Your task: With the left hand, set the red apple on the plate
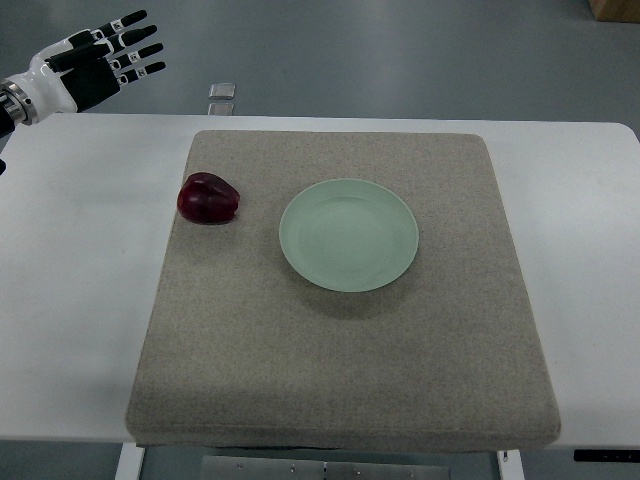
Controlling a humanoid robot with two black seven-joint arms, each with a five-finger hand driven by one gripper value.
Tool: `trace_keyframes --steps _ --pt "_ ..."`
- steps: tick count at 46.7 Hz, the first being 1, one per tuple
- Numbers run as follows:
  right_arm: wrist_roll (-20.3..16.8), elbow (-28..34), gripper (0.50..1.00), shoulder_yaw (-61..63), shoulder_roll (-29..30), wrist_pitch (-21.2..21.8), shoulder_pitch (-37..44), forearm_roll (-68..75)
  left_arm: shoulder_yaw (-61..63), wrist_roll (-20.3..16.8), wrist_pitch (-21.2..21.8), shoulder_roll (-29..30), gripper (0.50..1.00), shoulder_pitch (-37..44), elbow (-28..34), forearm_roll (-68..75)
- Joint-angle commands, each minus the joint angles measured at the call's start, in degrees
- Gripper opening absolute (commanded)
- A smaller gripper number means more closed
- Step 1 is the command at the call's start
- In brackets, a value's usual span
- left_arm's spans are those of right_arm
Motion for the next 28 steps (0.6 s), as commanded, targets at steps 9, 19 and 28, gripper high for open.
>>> trace_keyframes --steps 9,19,28 --pt "0.0 0.0 0.964 0.0 0.0 0.0 0.0 0.0 -1.05 -1.37 0.0 0.28 0.996 -4.3 -0.36 27.44" --pt "0.0 0.0 0.964 0.0 0.0 0.0 0.0 0.0 -1.67 -7.17 0.0 0.55 0.996 -6.06 -4.49 53.54" --pt "0.0 0.0 0.964 0.0 0.0 0.0 0.0 0.0 -0.61 -11.48 0.0 0.46 0.996 -6.94 -7.39 68.06"
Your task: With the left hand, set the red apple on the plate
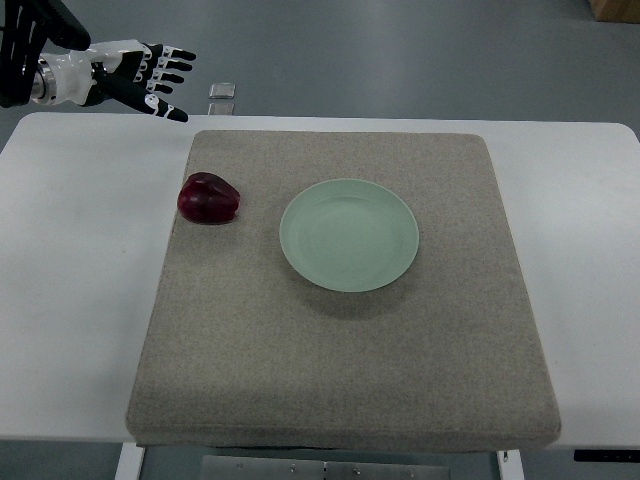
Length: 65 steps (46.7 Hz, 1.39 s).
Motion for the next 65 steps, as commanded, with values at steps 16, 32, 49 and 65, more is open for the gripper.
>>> trace_keyframes --steps 16,32,49,65 --pt "0.0 0.0 0.964 0.04 0.0 0.07 0.0 0.0 5.25 -2.58 0.02 3.48 0.994 -1.08 -12.86 20.88" --pt "0.0 0.0 0.964 0.04 0.0 -0.02 0.0 0.0 5.43 -4.16 0.02 2.51 0.977 0.86 -18.39 32.83" --pt "0.0 0.0 0.964 0.04 0.0 -0.02 0.0 0.0 8.76 -6.62 3.28 2.6 0.973 2.09 -21.74 44.26" --pt "0.0 0.0 0.964 0.04 0.0 -0.02 0.0 0.0 9.65 -6.54 8.38 1.28 0.971 4.64 -21.3 45.93"
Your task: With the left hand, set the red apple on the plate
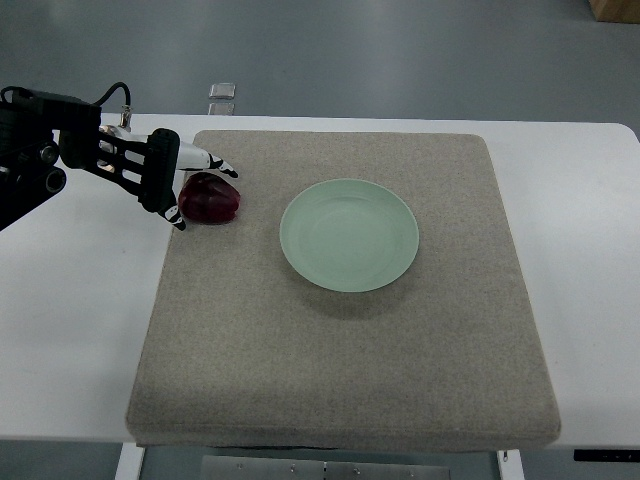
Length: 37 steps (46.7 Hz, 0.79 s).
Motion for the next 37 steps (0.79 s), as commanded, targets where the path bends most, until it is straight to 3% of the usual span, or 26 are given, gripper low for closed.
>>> trace_keyframes --steps 1,7,23,27,37 --pt "0.0 0.0 0.962 0.0 0.0 0.0 0.0 0.0 0.06 0.07 1.03 -1.29 0.971 0.55 0.35 0.9" --pt "0.0 0.0 0.964 0.0 0.0 0.0 0.0 0.0 0.06 0.07 1.65 -2.09 0.926 0.72 0.35 1.51" --pt "0.0 0.0 0.964 0.0 0.0 0.08 0.0 0.0 0.06 0.07 1.65 -1.83 0.679 0.9 0.44 1.69" --pt "0.0 0.0 0.964 0.0 0.0 0.0 0.0 0.0 -0.03 0.07 1.74 -1.91 0.594 -0.33 0.52 1.51" --pt "0.0 0.0 0.964 0.0 0.0 0.0 0.0 0.0 -0.55 -0.02 1.83 -2.26 0.576 -3.23 0.08 1.25"
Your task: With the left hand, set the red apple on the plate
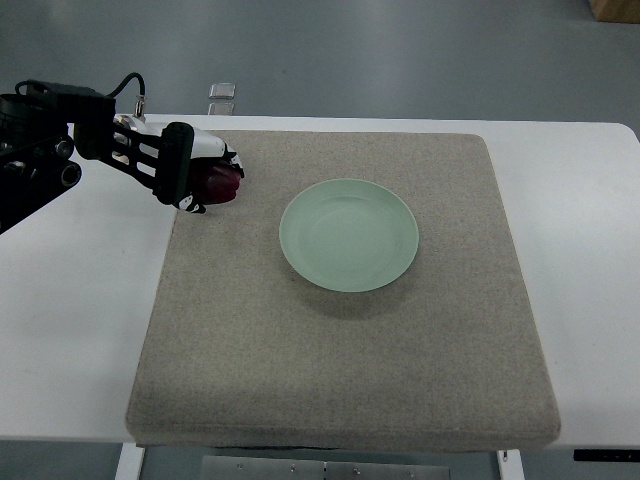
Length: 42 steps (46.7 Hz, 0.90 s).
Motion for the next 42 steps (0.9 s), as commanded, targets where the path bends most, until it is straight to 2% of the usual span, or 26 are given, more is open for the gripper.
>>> trace_keyframes --steps 1,9,20,42 --pt "0.0 0.0 0.964 0.0 0.0 -0.02 0.0 0.0 -0.2 0.0 0.1 -0.12 0.572 -0.38 -0.39 -0.02" --pt "0.0 0.0 0.964 0.0 0.0 -0.02 0.0 0.0 -0.38 -0.26 0.28 -0.73 0.551 -1.17 -1.71 -0.46" --pt "0.0 0.0 0.964 0.0 0.0 -0.02 0.0 0.0 0.06 -0.18 0.89 -7.15 0.548 -2.49 -2.5 -0.46" --pt "0.0 0.0 0.964 0.0 0.0 -0.02 0.0 0.0 4.28 0.26 1.95 -16.64 0.589 -2.49 -1.1 -0.19"
